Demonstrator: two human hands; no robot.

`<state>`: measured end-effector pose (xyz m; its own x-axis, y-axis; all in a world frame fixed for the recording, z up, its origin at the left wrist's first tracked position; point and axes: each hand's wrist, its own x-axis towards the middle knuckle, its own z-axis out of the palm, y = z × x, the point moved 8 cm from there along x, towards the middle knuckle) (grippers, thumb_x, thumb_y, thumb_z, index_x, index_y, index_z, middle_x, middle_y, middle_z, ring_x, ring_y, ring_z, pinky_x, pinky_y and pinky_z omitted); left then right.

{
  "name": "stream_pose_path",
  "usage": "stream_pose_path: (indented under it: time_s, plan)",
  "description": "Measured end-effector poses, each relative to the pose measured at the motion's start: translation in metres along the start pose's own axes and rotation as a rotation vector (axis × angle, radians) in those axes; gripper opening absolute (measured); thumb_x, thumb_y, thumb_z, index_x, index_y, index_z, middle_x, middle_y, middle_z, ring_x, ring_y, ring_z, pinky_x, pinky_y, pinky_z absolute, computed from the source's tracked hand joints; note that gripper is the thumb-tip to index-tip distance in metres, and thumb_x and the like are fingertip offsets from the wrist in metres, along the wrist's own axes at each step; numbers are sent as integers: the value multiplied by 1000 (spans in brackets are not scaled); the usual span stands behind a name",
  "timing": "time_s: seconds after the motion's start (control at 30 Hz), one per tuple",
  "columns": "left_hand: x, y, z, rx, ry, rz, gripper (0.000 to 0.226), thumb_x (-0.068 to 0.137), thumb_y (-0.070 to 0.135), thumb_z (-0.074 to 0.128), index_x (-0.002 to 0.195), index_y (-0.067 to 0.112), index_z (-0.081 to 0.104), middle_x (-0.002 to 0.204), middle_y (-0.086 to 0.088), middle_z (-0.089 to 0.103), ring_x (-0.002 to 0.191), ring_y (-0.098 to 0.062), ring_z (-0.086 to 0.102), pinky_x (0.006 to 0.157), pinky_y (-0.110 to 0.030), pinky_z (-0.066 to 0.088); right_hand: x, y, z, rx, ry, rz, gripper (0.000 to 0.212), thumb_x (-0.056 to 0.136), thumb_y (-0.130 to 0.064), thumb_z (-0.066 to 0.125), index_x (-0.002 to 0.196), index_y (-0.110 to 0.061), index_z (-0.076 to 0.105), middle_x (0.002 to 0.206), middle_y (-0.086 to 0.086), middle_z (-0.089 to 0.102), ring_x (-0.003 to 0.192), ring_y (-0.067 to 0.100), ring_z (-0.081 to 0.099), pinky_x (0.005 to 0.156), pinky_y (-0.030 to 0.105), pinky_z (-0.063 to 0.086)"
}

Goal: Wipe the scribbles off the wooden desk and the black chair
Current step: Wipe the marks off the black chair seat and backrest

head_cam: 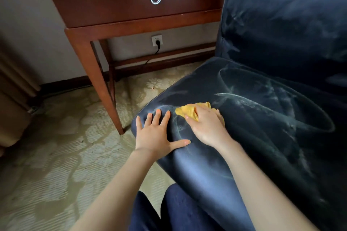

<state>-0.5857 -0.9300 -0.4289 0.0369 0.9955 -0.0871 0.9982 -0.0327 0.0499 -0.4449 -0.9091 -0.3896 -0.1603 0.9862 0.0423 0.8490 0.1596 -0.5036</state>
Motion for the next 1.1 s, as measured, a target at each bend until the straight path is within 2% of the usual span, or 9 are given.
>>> stream_pose_path:
  time_s: [0.17,0.27,0.47,0.57,0.67,0.83,0.9,0.97,1.1]
  plan:
    - [-31,12,0,12,75,-75,121,50,96,11,151,29,9,158,-5,13,143,-27,14,112,-57,-7,-27,-2,-2,-49,22,-80,41,96,-41,45,136,-32,44,138,-11,48,131,16,33,112,36,11]
    - [-50,22,0,71,104,-80,122,49,94,5,151,28,9,155,-6,19,138,-29,23,113,-57,-5,-45,2,-1,-114,58,-144,40,95,-41,46,135,-33,43,137,-13,48,133,14,32,114,38,10]
    - [-82,43,0,122,153,-56,136,39,88,-31,149,26,17,145,-3,35,130,-27,32,112,-55,-4,-78,16,-2,-154,72,-197,49,97,-42,45,143,-33,32,149,-15,33,143,11,14,117,41,-3]
    - [-96,54,-2,91,211,-45,117,64,85,-19,142,20,40,126,-5,53,115,-27,47,111,-53,15,-90,25,-4,-163,34,-239,54,96,-40,47,146,-31,28,152,-14,28,145,11,9,118,41,-4]
    - [-108,67,-1,39,414,2,79,86,68,22,111,10,68,89,-10,64,81,-31,57,90,-51,47,-102,34,-11,-108,116,-288,49,93,-30,57,139,-27,41,144,-11,43,141,11,23,119,38,0]
    - [-113,60,-20,-256,681,13,45,95,41,32,72,12,59,68,-5,52,69,-28,45,74,-40,38,-116,55,-36,-7,351,-193,31,78,-4,69,103,-22,66,99,-4,68,102,21,58,105,40,38]
    - [-111,59,-18,-318,698,61,41,96,37,32,81,12,61,78,-5,55,75,-28,46,79,-41,38,-123,65,-47,66,384,-134,32,82,-1,64,106,-21,62,96,-2,67,94,23,60,89,41,49]
    - [-106,59,-8,-316,637,64,45,96,40,28,107,13,62,107,-8,57,99,-31,50,96,-42,34,-131,79,-63,161,455,-56,33,86,-1,59,112,-21,58,99,-2,66,93,23,60,78,31,48]
    - [-109,58,7,-393,510,-70,68,92,52,10,143,16,37,152,-9,28,142,-26,17,116,-46,3,-147,109,-107,237,726,121,27,90,-4,54,114,-14,57,103,3,64,95,26,57,75,22,33]
